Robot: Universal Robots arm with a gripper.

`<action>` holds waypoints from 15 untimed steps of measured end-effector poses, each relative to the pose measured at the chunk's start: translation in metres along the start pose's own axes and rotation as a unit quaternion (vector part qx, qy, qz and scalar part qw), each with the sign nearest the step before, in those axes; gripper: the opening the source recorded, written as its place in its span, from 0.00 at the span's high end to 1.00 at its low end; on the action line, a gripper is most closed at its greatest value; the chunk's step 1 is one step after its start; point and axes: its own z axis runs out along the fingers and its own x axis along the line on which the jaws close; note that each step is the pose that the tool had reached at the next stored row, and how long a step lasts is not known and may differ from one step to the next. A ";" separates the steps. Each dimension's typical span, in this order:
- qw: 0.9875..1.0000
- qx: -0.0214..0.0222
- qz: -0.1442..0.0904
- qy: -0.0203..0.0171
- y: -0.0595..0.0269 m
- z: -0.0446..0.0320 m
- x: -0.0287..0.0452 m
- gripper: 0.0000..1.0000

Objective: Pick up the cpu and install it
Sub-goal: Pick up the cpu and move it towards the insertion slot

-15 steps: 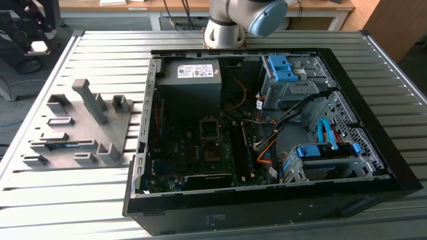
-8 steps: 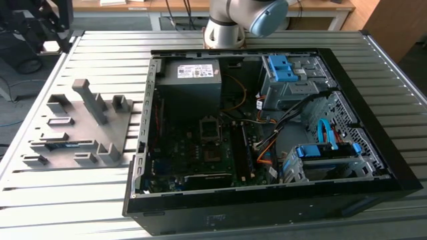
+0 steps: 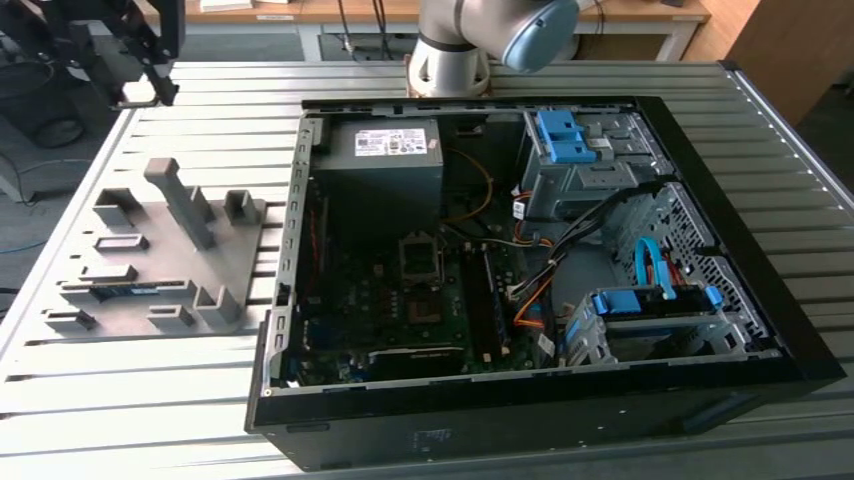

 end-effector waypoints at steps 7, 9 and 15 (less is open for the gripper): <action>1.000 0.000 0.000 0.000 -0.0006 0.0001 -0.0180 0.53; 1.000 0.000 0.000 0.000 -0.0008 0.0002 -0.0240 0.53; 1.000 0.000 0.000 0.000 -0.0013 0.0002 -0.0406 0.53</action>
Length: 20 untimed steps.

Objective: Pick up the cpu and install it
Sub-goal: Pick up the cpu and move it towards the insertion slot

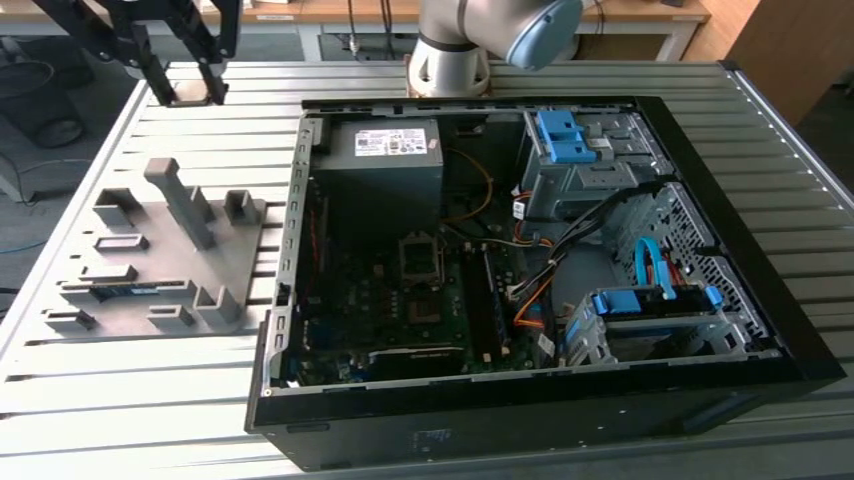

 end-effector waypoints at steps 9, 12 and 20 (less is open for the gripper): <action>1.000 0.000 0.000 0.000 -0.0007 0.0001 -0.0217 0.53; 1.000 0.000 0.000 0.000 -0.0009 0.0002 -0.0286 0.53; 1.000 0.000 0.000 0.000 -0.0015 0.0003 -0.0471 0.53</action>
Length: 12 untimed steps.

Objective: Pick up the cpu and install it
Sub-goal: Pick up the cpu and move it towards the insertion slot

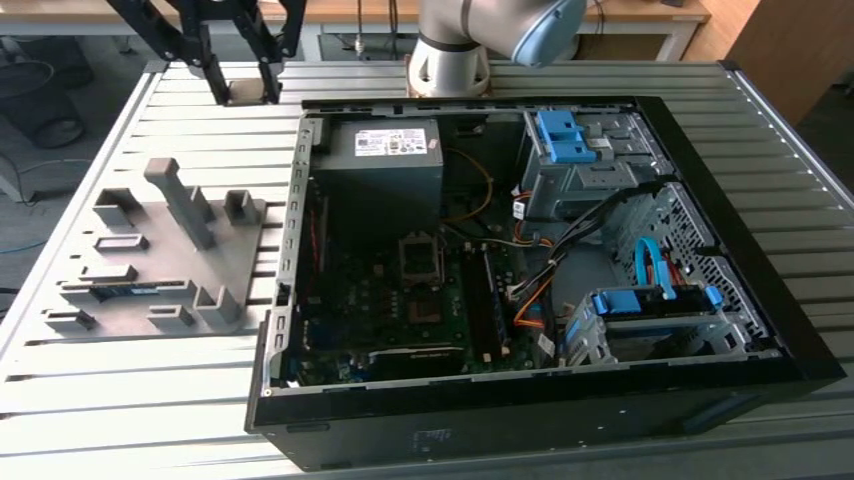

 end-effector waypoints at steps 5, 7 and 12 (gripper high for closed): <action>1.000 0.000 0.000 0.000 -0.0004 0.0001 -0.0127 0.53; 1.000 0.000 0.000 0.000 -0.0006 0.0000 -0.0183 0.53; 1.000 0.000 0.000 0.000 -0.0011 0.0002 -0.0330 0.53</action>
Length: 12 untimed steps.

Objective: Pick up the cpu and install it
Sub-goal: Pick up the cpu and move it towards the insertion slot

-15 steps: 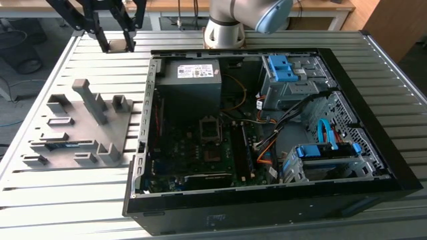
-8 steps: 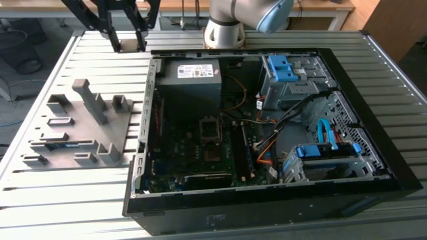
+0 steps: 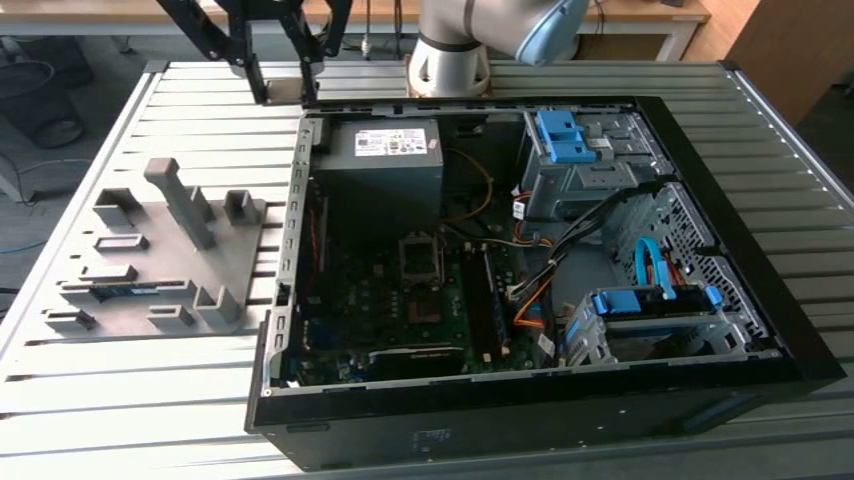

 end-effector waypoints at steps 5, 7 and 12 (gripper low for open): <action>1.000 0.000 0.000 0.000 -0.0004 0.0000 -0.0146 0.53; 1.000 0.000 0.000 0.000 -0.0006 0.0001 -0.0202 0.53; 1.000 0.000 0.000 0.001 -0.0010 0.0001 -0.0326 0.53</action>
